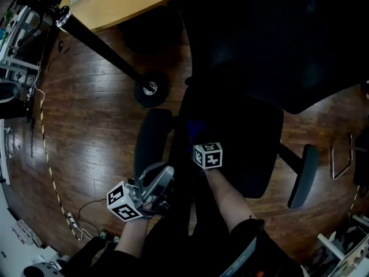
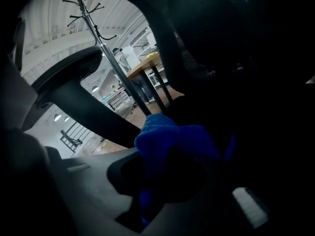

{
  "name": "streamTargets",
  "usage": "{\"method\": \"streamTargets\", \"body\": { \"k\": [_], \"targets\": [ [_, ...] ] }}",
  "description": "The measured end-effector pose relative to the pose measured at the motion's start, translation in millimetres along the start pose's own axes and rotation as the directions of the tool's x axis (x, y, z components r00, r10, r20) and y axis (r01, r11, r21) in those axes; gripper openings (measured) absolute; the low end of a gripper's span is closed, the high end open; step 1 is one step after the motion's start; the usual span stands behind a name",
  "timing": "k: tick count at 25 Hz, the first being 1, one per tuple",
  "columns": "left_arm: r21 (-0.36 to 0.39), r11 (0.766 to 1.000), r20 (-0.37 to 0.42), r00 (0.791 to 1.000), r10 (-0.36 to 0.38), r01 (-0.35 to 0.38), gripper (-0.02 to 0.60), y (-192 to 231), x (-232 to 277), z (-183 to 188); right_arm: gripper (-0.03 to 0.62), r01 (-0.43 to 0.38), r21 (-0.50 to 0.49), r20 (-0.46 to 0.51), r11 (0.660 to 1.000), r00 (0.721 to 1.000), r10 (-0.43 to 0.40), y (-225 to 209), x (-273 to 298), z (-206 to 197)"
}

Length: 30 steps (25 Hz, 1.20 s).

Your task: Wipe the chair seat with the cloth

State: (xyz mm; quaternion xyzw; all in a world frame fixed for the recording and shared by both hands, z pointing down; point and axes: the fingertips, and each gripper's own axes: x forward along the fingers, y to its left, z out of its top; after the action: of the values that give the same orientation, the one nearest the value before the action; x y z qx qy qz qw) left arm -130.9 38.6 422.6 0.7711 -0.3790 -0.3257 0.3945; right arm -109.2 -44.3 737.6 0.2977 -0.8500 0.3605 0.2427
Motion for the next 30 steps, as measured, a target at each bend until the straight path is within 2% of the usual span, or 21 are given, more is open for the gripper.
{"method": "streamTargets", "body": {
  "k": [3,6,10,12,15,18,22,26,30],
  "targets": [
    [-0.012,1.000,-0.026,1.000,-0.016,0.016,0.000,-2.6,9.2,-5.6,0.060,0.105,0.039,0.003,0.994,0.994,-0.105,-53.2,-30.9,-7.8],
    [-0.021,0.999,-0.060,0.998,-0.033,0.032,0.000,-3.9,23.5,-16.4,0.060,0.205,0.106,0.023,0.973,0.978,-0.208,-112.3,-74.7,-13.9],
    [-0.035,0.997,-0.083,0.994,-0.070,0.067,0.001,-11.0,46.3,-28.7,0.060,0.325,0.255,0.065,0.911,0.934,-0.351,-187.3,-150.4,-28.1],
    [-0.030,0.996,-0.099,0.992,-0.083,0.081,0.001,-15.0,56.0,-34.0,0.060,0.377,0.295,0.058,0.878,0.910,-0.410,-213.8,-183.3,-39.6],
    [-0.036,0.994,-0.114,0.988,-0.105,0.102,0.000,-21.5,66.8,-42.0,0.060,0.436,0.331,0.058,0.837,0.876,-0.480,-239.8,-228.9,-44.1],
    [-0.039,0.993,-0.125,0.986,-0.114,0.110,0.000,-25.5,71.9,-48.0,0.060,0.461,0.379,0.083,0.802,0.847,-0.526,-259.5,-259.1,-44.4],
    [-0.041,0.994,-0.124,0.987,-0.104,0.099,0.000,-26.4,67.8,-50.6,0.060,0.446,0.391,0.082,0.805,0.854,-0.513,-269.3,-259.8,-52.8],
    [-0.041,0.995,-0.096,0.991,-0.097,0.093,0.000,-24.9,60.8,-46.0,0.060,0.410,0.376,0.116,0.831,0.869,-0.481,-265.6,-262.5,-45.6],
    [-0.036,0.996,-0.053,0.995,-0.083,0.081,0.000,-25.0,50.0,-35.8,0.060,0.303,0.370,0.149,0.878,0.914,-0.378,-218.0,-234.4,-46.2]
  ]
}}
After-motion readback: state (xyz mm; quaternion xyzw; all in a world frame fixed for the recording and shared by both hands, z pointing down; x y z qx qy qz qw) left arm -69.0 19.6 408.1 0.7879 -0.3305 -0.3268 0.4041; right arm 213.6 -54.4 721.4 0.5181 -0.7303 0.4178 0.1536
